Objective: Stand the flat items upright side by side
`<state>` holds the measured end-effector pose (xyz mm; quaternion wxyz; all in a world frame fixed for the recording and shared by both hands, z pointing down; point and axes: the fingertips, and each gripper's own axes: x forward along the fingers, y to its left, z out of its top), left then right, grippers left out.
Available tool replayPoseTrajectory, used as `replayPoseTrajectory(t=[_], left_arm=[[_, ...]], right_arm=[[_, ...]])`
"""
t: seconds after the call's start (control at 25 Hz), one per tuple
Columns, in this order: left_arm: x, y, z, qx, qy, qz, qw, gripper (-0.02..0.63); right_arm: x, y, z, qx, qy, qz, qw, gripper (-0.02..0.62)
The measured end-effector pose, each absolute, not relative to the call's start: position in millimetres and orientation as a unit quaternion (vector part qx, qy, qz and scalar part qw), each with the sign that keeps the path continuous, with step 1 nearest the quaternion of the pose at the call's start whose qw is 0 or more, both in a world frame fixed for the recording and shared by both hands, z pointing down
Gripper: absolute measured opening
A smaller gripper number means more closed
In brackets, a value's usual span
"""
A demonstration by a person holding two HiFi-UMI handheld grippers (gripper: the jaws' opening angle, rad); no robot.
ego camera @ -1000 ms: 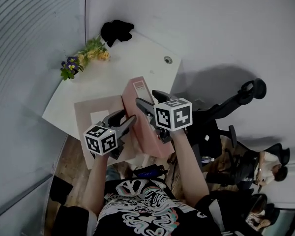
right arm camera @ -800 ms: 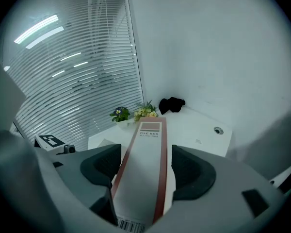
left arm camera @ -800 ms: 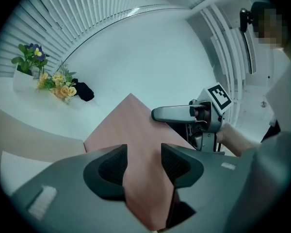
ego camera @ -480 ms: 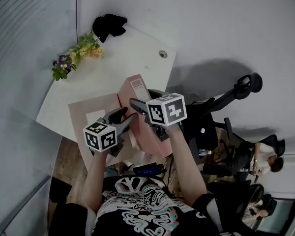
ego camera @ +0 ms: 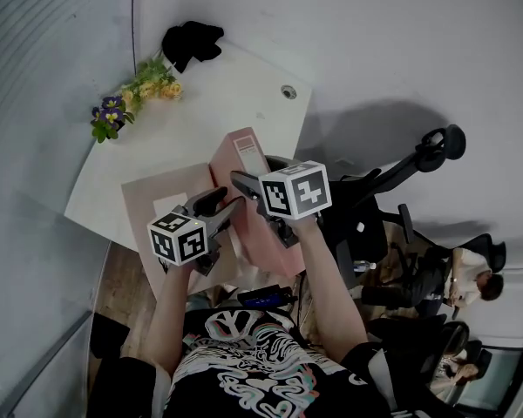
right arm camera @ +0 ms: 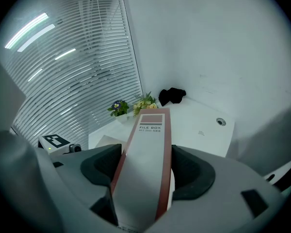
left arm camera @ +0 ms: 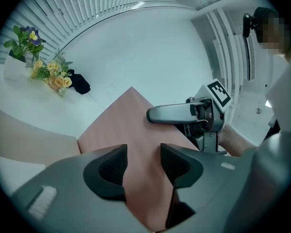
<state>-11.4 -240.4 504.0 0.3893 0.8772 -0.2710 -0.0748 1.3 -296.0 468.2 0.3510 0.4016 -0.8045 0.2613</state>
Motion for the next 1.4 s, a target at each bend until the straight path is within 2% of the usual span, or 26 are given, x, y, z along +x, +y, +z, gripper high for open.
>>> replayPoseTrajectory(t=[0.24, 0.52, 1.16, 1.4], left_arm=[[-11.9, -238.6, 504.1, 0.878, -0.269, -0.071, 0.39, 0.202], [-13.1, -239.4, 498.0, 0.875, -0.273, -0.083, 0.391, 0.202], [-16.0, -233.2, 489.2, 0.869, -0.277, -0.1, 0.397, 0.196], [-12.0, -225.7, 475.2, 0.857, -0.225, -0.167, 0.432, 0.198]], right_arm=[[3.4, -294.9, 464.2, 0.411, -0.805, 0.265, 0.335, 0.319], [8.7, -298.4, 440.4, 0.44, -0.811, 0.259, 0.286, 0.318], [16.4, -296.7, 400.3, 0.484, -0.825, 0.198, 0.212, 0.316], [13.1, -292.4, 392.3, 0.487, -0.833, 0.174, 0.195, 0.314]])
